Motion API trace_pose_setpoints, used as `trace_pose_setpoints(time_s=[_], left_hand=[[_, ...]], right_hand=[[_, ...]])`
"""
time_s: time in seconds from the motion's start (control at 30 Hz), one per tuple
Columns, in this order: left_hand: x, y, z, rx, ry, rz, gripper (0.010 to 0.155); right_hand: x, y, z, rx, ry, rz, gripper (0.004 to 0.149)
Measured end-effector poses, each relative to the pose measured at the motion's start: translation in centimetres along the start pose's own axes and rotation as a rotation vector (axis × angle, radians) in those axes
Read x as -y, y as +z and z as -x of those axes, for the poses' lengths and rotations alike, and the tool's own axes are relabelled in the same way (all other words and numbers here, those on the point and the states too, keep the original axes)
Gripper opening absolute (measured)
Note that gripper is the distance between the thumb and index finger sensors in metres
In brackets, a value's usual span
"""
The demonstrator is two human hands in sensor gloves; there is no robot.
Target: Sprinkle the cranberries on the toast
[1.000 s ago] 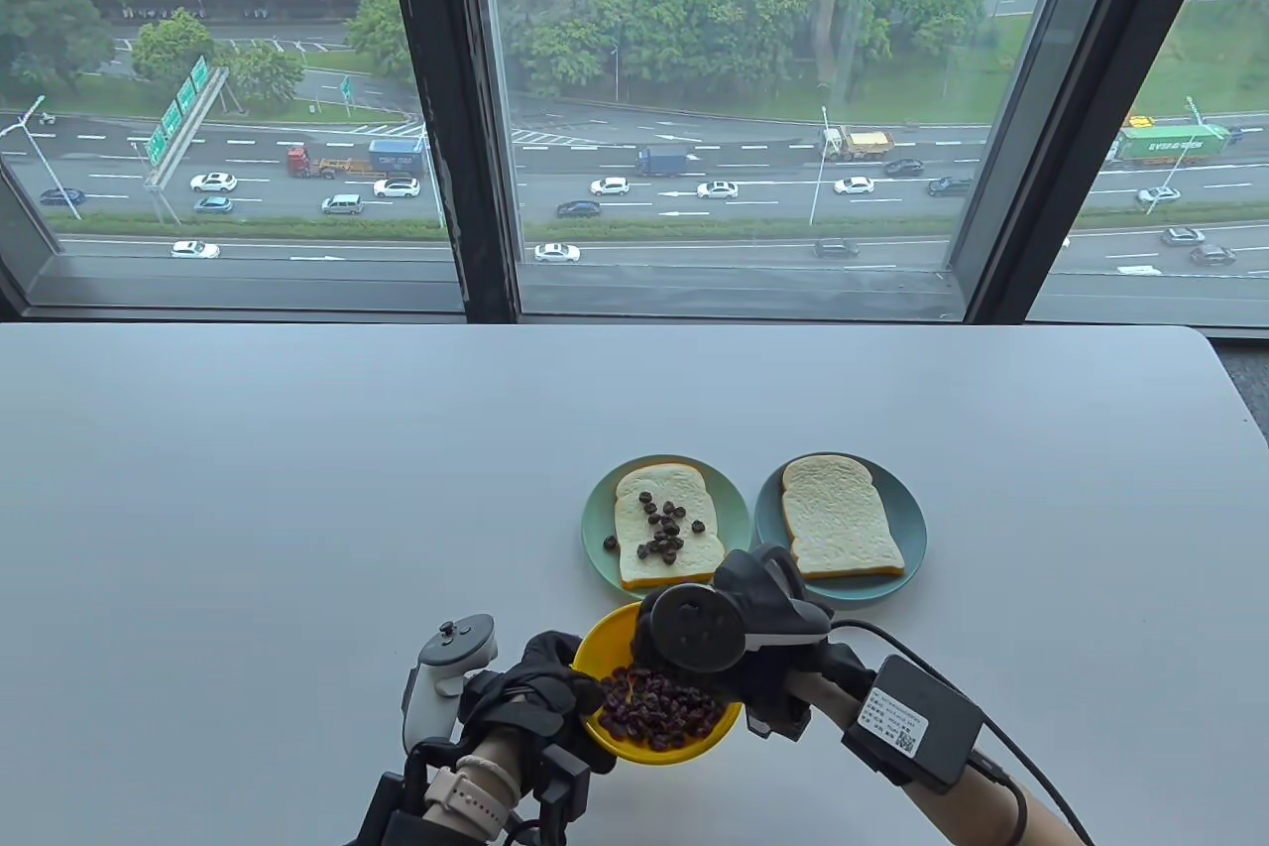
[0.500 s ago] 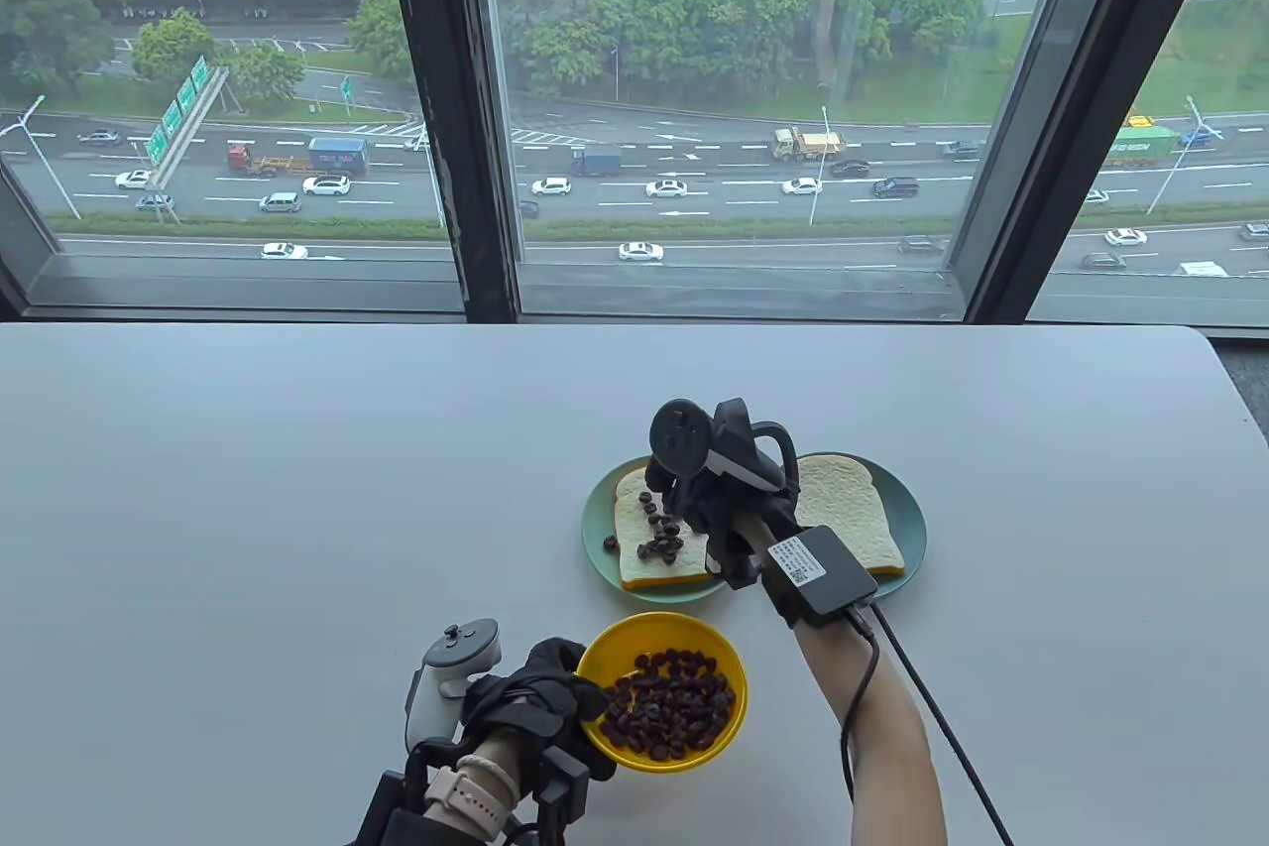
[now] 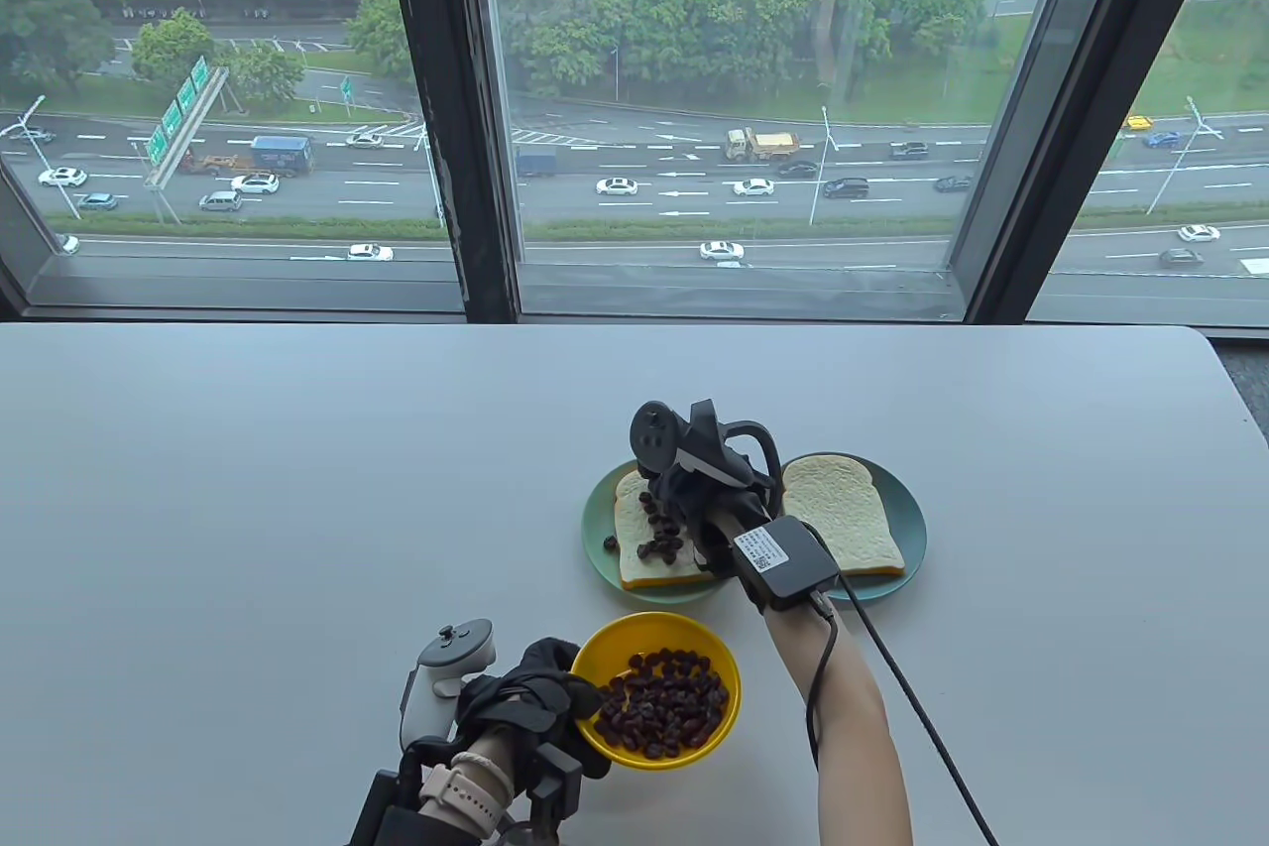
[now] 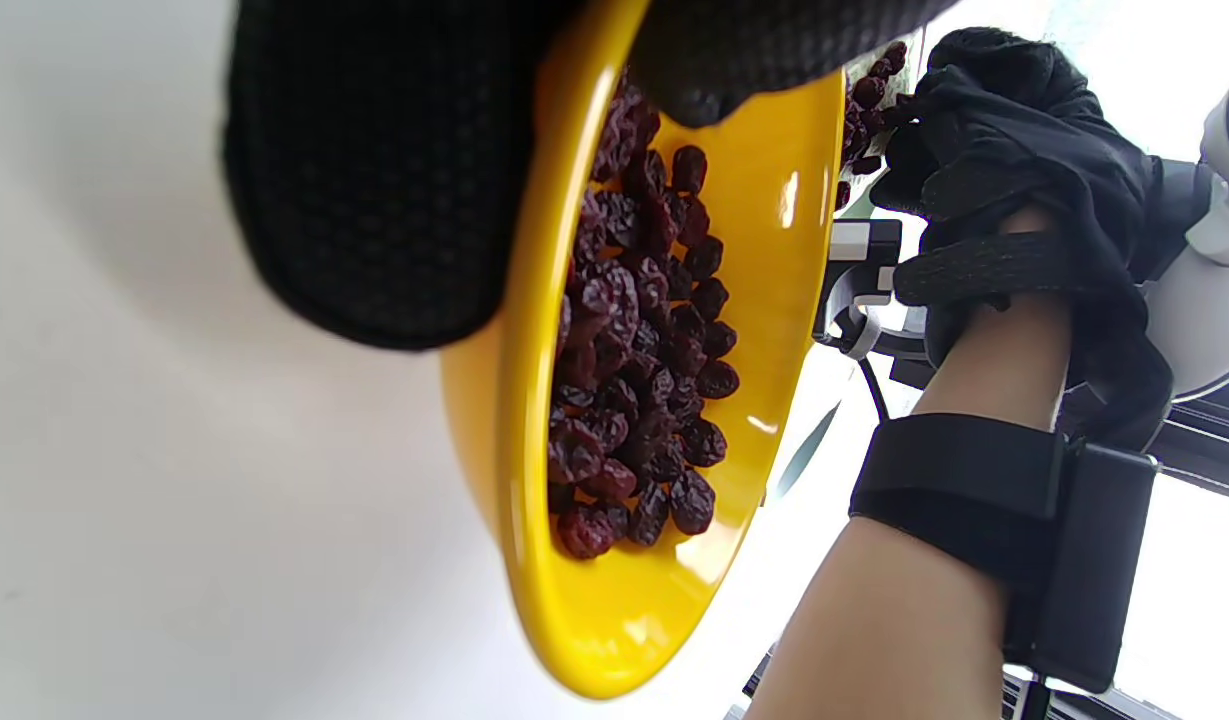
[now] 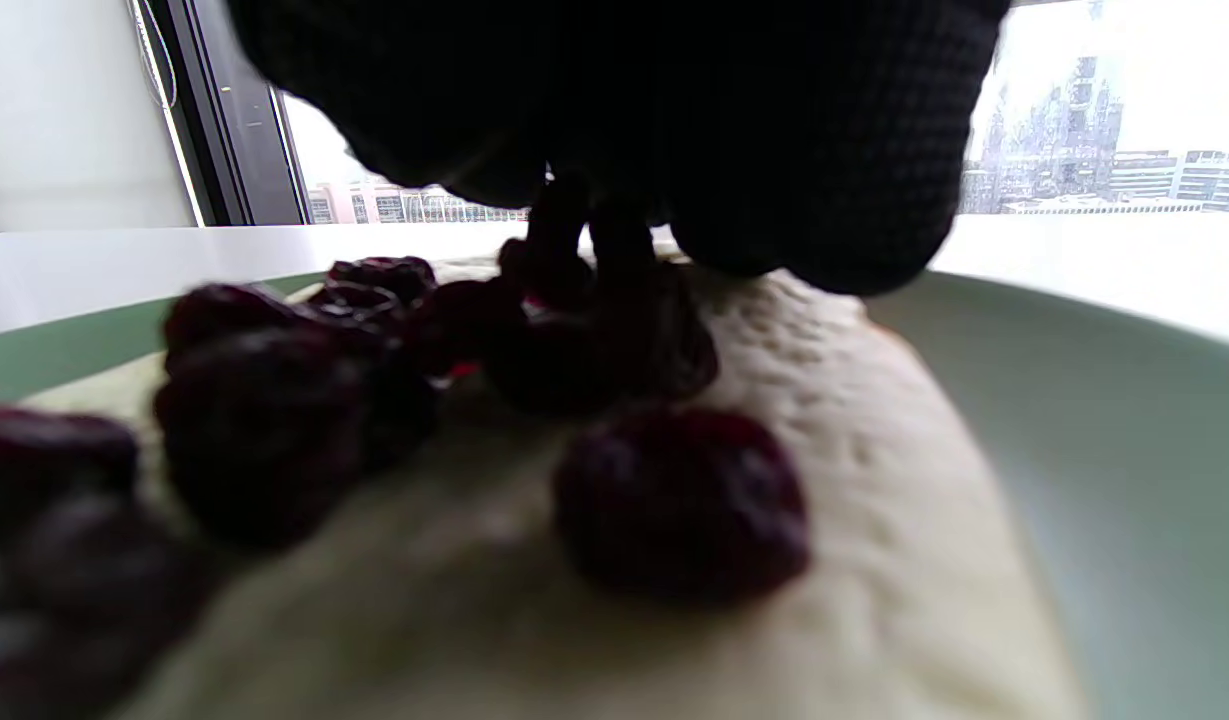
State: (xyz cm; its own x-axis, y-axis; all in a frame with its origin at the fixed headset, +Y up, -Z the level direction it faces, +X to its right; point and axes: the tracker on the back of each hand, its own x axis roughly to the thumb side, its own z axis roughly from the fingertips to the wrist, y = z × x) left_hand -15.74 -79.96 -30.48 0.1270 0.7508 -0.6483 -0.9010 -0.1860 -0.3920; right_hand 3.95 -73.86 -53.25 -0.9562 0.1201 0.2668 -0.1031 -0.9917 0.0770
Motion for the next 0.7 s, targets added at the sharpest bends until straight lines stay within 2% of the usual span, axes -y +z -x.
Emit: trace_pose_setpoints(time_s=[0.3, 0.5, 0.63, 0.7], left_hand=[[0.0, -0.1, 0.0, 0.0, -0.018, -0.01, 0.061], [0.0, -0.1, -0.1, -0.001, -0.024, -0.023, 0.061], [0.0, 0.0, -0.2, 0.009, -0.024, -0.034, 0.061], [0.1, 0.1, -0.4, 0.019, -0.03, -0.038, 0.061]], right_hand=[[1.6, 3.2, 1.4, 0.059, -0.102, 0.008, 0.045], [3.3, 8.1, 0.7, 0.212, -0.175, -0.031, 0.05], [4.3, 11.7, -0.8, 0.365, -0.233, -0.105, 0.057], [4.6, 13.8, -1.9, 0.443, -0.26, -0.178, 0.061]])
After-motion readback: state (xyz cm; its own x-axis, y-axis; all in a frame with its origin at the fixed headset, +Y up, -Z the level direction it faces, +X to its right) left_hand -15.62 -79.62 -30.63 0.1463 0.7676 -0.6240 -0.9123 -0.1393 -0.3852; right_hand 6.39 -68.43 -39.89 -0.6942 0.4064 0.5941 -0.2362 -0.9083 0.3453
